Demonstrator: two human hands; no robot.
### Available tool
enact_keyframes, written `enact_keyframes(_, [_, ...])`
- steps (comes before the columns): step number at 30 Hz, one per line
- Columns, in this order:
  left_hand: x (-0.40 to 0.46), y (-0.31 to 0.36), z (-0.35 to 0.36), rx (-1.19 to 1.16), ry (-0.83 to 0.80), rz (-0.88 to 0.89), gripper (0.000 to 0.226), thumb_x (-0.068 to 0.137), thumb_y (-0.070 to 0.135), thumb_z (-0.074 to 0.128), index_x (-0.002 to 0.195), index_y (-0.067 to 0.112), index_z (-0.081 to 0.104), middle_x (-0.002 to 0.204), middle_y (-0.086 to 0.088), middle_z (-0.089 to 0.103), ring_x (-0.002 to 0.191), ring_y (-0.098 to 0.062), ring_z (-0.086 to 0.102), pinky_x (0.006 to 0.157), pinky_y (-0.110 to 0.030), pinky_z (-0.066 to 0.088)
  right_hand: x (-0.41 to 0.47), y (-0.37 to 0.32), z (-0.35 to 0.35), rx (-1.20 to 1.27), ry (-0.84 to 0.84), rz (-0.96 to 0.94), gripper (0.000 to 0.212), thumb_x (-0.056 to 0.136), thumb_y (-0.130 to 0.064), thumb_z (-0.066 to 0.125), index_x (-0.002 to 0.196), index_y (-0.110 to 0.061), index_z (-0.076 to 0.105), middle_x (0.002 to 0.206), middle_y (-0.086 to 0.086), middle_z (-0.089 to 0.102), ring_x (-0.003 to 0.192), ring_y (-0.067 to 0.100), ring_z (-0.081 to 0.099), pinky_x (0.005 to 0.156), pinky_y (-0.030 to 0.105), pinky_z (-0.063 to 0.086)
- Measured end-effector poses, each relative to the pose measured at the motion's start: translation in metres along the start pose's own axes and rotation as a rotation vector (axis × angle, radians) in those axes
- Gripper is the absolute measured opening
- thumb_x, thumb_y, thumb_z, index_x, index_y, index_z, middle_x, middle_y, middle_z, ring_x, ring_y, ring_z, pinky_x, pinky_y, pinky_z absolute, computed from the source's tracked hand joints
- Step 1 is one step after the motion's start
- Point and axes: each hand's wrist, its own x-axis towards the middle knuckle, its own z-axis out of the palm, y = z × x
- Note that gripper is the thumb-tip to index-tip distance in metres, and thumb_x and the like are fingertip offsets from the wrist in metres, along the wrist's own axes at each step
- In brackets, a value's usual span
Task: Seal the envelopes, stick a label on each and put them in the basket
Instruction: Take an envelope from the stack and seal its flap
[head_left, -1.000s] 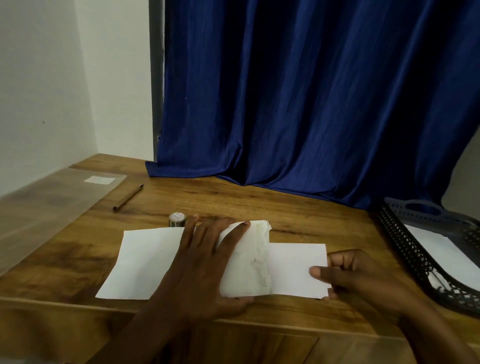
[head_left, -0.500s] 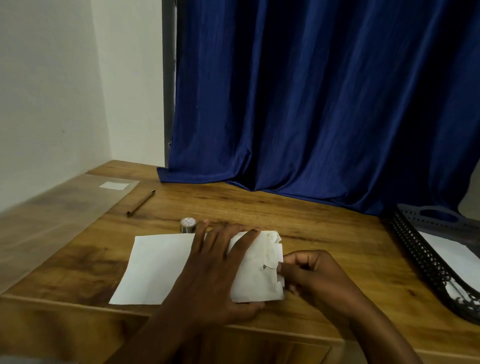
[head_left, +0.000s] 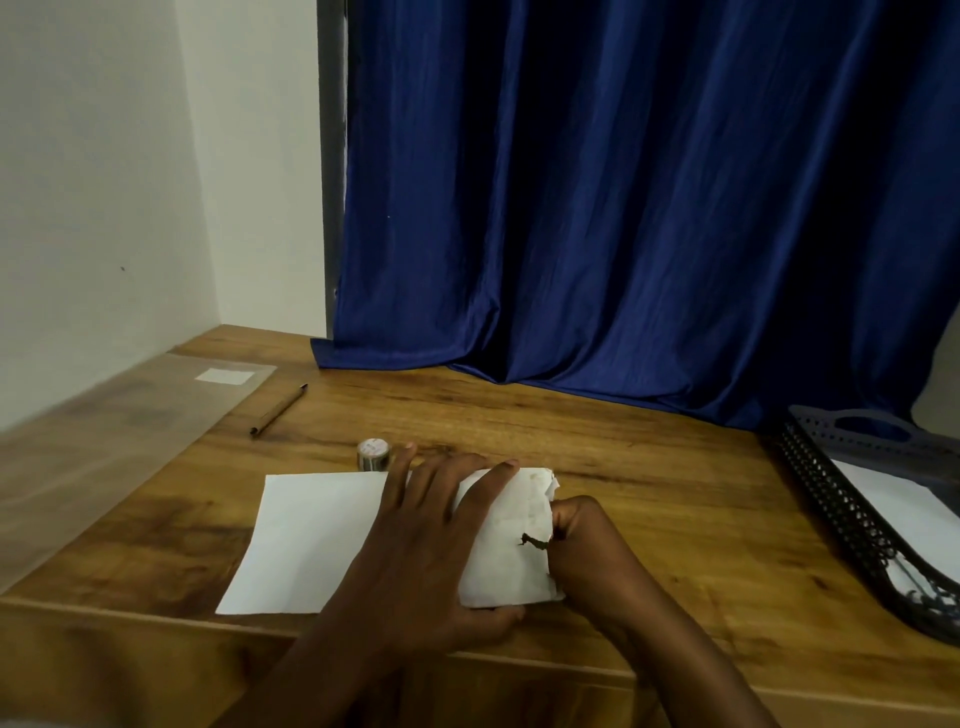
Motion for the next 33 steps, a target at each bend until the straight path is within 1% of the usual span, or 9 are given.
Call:
enact_keyframes(5, [0.001,-0.001,0.001,-0.016,0.003,0.007,0.112,0.069,0.089,0.056,0.157,0.026,0.028,0.151,-0.002,0.041,0.141,-0.024,0.039,0.118,-0.061,0.022,0.001,-0.001,-0.003,0.012,-0.025,-0.015,0.019,0.090,0.015,0.051,0.083,0.019,0.069,0.090,0.039,0.067,0.090,0.056,0.063,0.069,0.042,0.048])
enact_keyframes(9, [0.002,-0.002,-0.001,-0.024,-0.105,0.011,0.121,0.067,0.100,0.044,0.161,0.029,0.015,0.165,0.002,0.021,0.154,-0.021,0.014,0.122,-0.061,0.008,-0.012,-0.005,-0.020,0.130,-0.047,0.020,0.017,0.095,-0.010,0.064,0.093,-0.009,0.081,0.095,0.013,0.078,0.096,0.036,0.073,0.085,0.051,0.056])
enact_keyframes(13, [0.004,0.000,-0.003,-0.057,-0.160,-0.020,0.117,0.072,0.099,0.036,0.162,0.030,0.007,0.170,0.007,0.001,0.155,-0.013,-0.010,0.124,-0.058,-0.001,-0.021,-0.005,-0.036,0.130,0.299,0.026,0.015,0.094,-0.020,0.066,0.090,-0.028,0.078,0.090,0.000,0.078,0.086,0.022,0.070,0.077,0.038,0.055])
enact_keyframes(16, [0.004,0.000,-0.004,-0.130,-0.136,-0.044,0.109,0.080,0.093,0.034,0.162,0.027,0.004,0.170,0.008,-0.002,0.155,-0.009,-0.012,0.125,-0.055,0.001,-0.026,-0.008,-0.036,-0.113,0.458,-0.113,0.014,0.096,-0.027,0.064,0.103,-0.038,0.070,0.100,-0.024,0.071,0.098,-0.004,0.064,0.082,0.023,0.053])
enact_keyframes(19, [0.002,0.000,-0.005,-0.203,-0.116,-0.053,0.105,0.084,0.089,0.034,0.162,0.024,0.003,0.170,0.007,-0.001,0.155,-0.008,-0.009,0.125,-0.054,0.002,-0.028,-0.010,-0.023,-0.379,0.305,-0.274,0.034,0.099,-0.033,0.055,0.131,-0.046,0.056,0.131,-0.040,0.050,0.119,-0.024,0.044,0.096,0.007,0.040])
enact_keyframes(23, [0.002,0.001,-0.008,-0.330,-0.033,-0.063,0.096,0.089,0.077,0.042,0.160,0.020,0.013,0.168,0.004,0.013,0.156,-0.010,0.004,0.126,-0.047,0.006,-0.025,-0.008,0.002,-0.719,0.018,-0.386,0.055,0.104,-0.045,0.037,0.157,-0.038,0.021,0.156,-0.031,0.015,0.142,-0.020,-0.003,0.120,0.019,0.009])
enact_keyframes(27, [0.004,-0.002,-0.013,-0.528,0.059,-0.178,0.074,0.090,0.062,0.049,0.154,0.030,0.028,0.163,0.013,0.022,0.153,-0.011,0.019,0.121,-0.022,0.011,-0.024,0.002,0.018,-0.895,-0.278,-0.378,0.073,0.100,-0.062,0.029,0.161,-0.033,0.000,0.168,-0.014,-0.005,0.152,0.001,-0.016,0.126,0.039,-0.006])
enact_keyframes(30, [-0.003,-0.003,-0.015,-0.556,0.114,-0.125,0.069,0.096,0.052,0.052,0.156,0.027,0.029,0.162,0.015,0.028,0.151,-0.009,0.026,0.116,-0.024,0.026,-0.025,0.005,0.019,-0.921,-0.356,-0.306,0.088,0.091,-0.081,0.025,0.159,-0.036,-0.010,0.167,-0.016,-0.013,0.149,-0.001,-0.022,0.125,0.042,-0.011])
enact_keyframes(33, [-0.010,-0.011,-0.022,-0.467,0.022,-0.118,0.069,0.095,0.059,0.055,0.155,0.035,0.030,0.161,0.025,0.022,0.150,0.000,0.020,0.113,-0.021,0.025,-0.027,0.006,0.012,-0.961,-0.369,-0.294,0.099,0.086,-0.086,0.028,0.159,-0.033,-0.009,0.165,-0.018,-0.018,0.147,-0.003,-0.026,0.125,0.042,-0.012])
